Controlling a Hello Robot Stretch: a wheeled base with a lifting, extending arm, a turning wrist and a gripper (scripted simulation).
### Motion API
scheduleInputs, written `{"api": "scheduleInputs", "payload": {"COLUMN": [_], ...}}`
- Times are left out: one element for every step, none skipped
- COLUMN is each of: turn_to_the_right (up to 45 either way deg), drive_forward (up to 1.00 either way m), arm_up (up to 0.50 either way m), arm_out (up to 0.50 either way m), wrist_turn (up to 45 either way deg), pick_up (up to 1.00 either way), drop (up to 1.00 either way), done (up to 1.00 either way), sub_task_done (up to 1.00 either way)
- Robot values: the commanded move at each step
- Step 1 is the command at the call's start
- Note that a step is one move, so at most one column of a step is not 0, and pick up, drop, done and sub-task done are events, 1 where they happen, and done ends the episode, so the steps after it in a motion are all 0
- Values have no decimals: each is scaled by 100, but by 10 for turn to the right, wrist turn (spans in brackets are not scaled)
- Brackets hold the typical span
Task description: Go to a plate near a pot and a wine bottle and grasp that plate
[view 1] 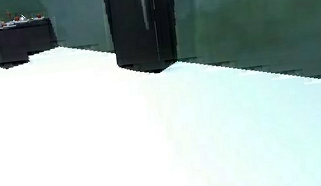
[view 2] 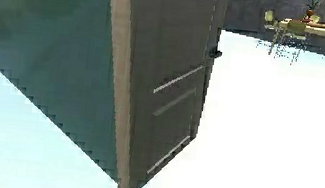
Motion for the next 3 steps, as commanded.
{"api": "scheduleInputs", "payload": {"turn_to_the_right": [-450,-450,-450], "drive_forward": [0,0,0], "arm_up": [0,0,0], "arm_out": [0,0,0], "wrist_turn": [0,0,0], "pick_up": [0,0,0], "drop": [0,0,0], "done": [0,0,0], "sub_task_done": [0,0,0]}}
